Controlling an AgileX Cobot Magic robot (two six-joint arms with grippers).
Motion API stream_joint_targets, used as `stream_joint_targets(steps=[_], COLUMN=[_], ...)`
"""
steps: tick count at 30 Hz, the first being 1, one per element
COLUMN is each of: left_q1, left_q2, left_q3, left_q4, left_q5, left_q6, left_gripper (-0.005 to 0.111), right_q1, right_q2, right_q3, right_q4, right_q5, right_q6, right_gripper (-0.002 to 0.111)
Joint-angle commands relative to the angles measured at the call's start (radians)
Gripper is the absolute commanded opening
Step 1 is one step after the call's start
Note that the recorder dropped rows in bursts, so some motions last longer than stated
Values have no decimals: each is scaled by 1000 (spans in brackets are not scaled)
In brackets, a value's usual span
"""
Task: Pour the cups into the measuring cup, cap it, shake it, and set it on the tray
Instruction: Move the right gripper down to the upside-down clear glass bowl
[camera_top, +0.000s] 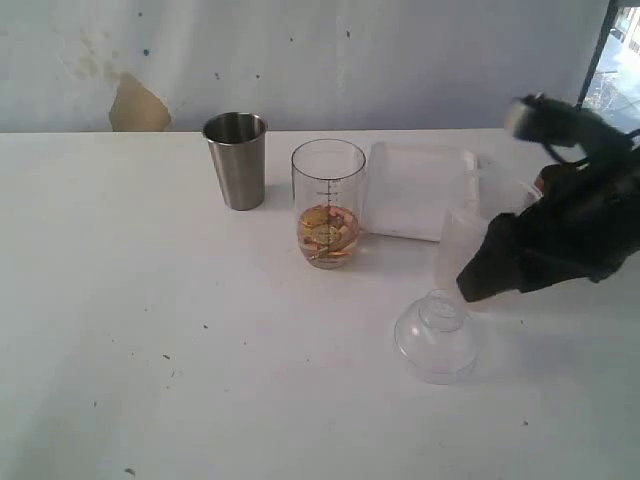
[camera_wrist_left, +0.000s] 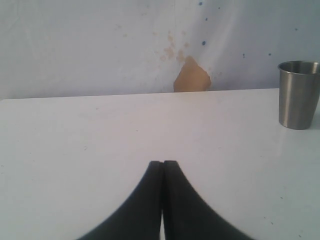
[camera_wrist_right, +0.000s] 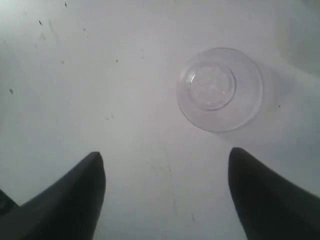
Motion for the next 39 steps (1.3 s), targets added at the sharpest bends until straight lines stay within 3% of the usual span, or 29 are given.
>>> stream_joint_targets(steps=[1,5,7,13,26,39], left_q1=[-1,-1,-1,-1,-1,-1], left_q2=[-3,-3,-3,-3,-3,-3], left_q3=[7,7,7,7,7,7], left_q4=[3,3,3,3,3,3], left_q5=[-10,-10,-10,-10,-10,-10], left_q6=[-3,-3,-3,-3,-3,-3], left_gripper=[0,0,0,0,0,0], right_q1=[116,204,229,286,285,285], right_q2=[59,94,110,191,261,314], right_q3=[-34,-51,-53,-55,-55,-53], right_q4=[-189,-427,-448,-429,-437,-437], right_q5=[-77,-176,-199,-241,-362,-329], right_q6=[93,351,408,410,410,410], right_gripper=[65,65,65,65,65,65])
